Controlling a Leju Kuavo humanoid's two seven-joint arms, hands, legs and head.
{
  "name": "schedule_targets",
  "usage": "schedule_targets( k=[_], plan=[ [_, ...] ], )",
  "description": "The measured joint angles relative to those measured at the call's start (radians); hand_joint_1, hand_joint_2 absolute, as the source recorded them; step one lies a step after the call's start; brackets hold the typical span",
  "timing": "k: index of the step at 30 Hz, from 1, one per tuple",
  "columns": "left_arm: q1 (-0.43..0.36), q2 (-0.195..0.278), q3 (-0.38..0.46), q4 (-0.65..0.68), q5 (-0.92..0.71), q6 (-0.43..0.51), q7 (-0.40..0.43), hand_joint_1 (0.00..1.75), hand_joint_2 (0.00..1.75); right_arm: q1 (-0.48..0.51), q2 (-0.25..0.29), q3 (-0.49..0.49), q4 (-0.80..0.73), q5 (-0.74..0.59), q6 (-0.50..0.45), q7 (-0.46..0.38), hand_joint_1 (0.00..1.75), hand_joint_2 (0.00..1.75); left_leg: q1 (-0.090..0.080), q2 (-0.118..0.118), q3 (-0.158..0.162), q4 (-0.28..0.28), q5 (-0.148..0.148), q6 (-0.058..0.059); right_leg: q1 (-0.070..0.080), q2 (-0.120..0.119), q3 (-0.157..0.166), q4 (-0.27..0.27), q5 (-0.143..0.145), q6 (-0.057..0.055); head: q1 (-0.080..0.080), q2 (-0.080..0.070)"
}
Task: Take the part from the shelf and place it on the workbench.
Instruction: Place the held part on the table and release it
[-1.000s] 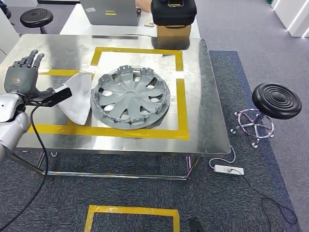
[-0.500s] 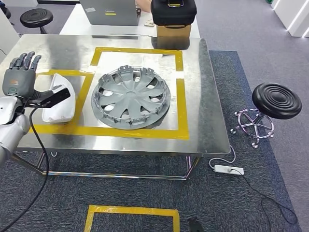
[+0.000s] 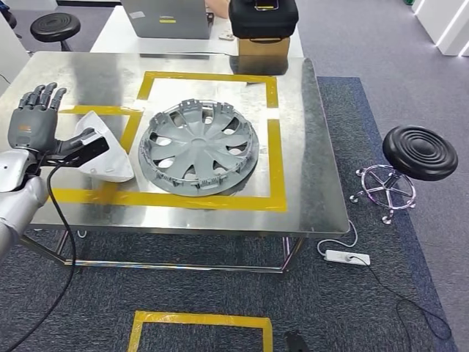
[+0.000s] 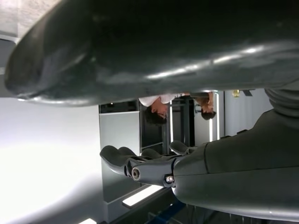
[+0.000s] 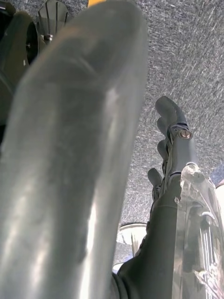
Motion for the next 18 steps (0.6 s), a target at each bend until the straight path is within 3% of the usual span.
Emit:
schedule_targets(
  k=[7, 11, 13, 15, 17, 18],
  plan=[
    [0.003, -0.004, 0.013, 0.000, 0.004, -0.001, -0.003, 0.00, 0.00, 0.000, 0.001, 0.000, 0.001, 0.000, 0.000, 0.000, 0.00, 0.00, -0.004, 0.000, 0.000, 0.001, -0.003, 0.005, -0.004, 0.000, 0.001, 0.000, -0.001, 0.003, 0.000, 0.000],
    [0.003, -0.006, 0.019, 0.000, 0.004, -0.004, -0.008, 0.00, 0.00, 0.000, 0.004, 0.000, 0.002, 0.000, 0.000, 0.000, 0.00, 0.00, -0.009, 0.000, 0.001, 0.001, -0.004, 0.013, -0.010, 0.000, 0.002, -0.001, 0.000, 0.012, -0.001, 0.000],
    [0.003, -0.006, 0.020, 0.000, 0.004, -0.007, -0.012, 0.00, 0.00, 0.000, 0.005, 0.000, 0.002, 0.000, 0.000, 0.000, 0.00, 0.00, -0.005, 0.002, 0.004, -0.005, 0.001, 0.019, -0.010, 0.000, -0.004, 0.011, -0.013, 0.018, 0.001, 0.000],
    [0.004, -0.007, 0.020, 0.000, 0.004, -0.008, -0.014, 0.00, 0.00, 0.000, 0.006, 0.000, 0.002, 0.000, 0.000, 0.000, 0.00, 0.00, 0.001, 0.005, 0.008, -0.010, 0.003, 0.022, -0.013, -0.002, -0.037, 0.087, -0.066, 0.026, 0.005, 0.000],
    [0.009, -0.009, 0.021, 0.000, 0.004, -0.011, -0.015, 0.00, 0.00, 0.001, 0.006, 0.000, 0.002, 0.000, 0.000, 0.000, 0.00, 0.00, 0.003, 0.007, 0.006, -0.010, 0.004, 0.022, -0.019, -0.003, -0.095, 0.224, -0.133, 0.034, 0.008, 0.000],
    [0.012, -0.010, 0.021, 0.000, 0.004, -0.013, -0.015, 0.00, 0.00, 0.002, 0.006, 0.000, 0.002, 0.001, 0.000, 0.000, 0.00, 0.00, 0.004, 0.009, 0.006, -0.010, 0.006, 0.021, -0.022, -0.003, -0.116, 0.274, -0.149, 0.038, 0.008, 0.000]
  ],
)
